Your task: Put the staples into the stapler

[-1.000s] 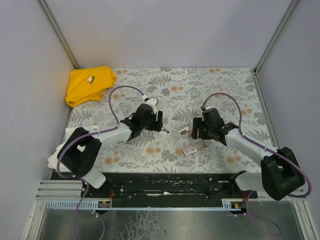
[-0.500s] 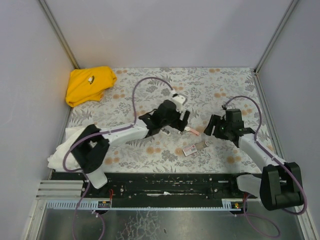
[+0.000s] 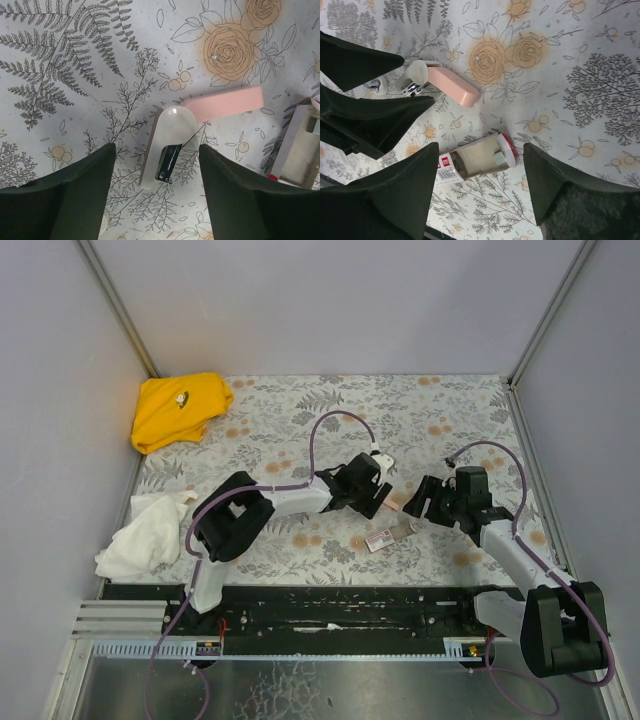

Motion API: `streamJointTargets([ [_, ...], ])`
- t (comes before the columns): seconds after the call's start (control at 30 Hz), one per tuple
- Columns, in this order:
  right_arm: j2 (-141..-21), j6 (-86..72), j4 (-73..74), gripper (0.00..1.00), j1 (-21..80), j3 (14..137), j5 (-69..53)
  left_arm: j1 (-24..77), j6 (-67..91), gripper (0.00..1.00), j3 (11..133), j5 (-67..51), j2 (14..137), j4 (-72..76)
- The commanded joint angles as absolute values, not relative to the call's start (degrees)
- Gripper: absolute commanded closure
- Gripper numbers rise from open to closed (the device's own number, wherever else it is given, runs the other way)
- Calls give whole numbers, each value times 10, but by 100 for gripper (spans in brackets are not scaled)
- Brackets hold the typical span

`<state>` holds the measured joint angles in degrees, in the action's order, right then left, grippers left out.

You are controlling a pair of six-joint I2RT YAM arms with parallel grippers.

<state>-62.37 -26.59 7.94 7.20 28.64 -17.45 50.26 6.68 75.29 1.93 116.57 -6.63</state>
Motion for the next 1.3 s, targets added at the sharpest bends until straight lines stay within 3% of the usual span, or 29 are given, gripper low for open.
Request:
streamJointTargets([
  [0.0,-617,-294,38,24,69,276,-215,503,62,39,759,16,1165,-68],
  [0.27,-613,-352,8,16,69,272,-246,503,117,82,705,-12,1121,-40],
  [0.4,-605,-399,-3,12,69,266,-247,503,200,89,672,-17,1089,-16],
  [0.73,-615,-500,-72,3,92,274,-286,503,427,89,610,-57,1006,57],
  [0.9,-593,-495,13,0,172,331,-174,503,503,89,569,-61,978,143],
  [1.27,-585,-513,45,0,233,367,-94,504,586,88,468,-19,927,245],
])
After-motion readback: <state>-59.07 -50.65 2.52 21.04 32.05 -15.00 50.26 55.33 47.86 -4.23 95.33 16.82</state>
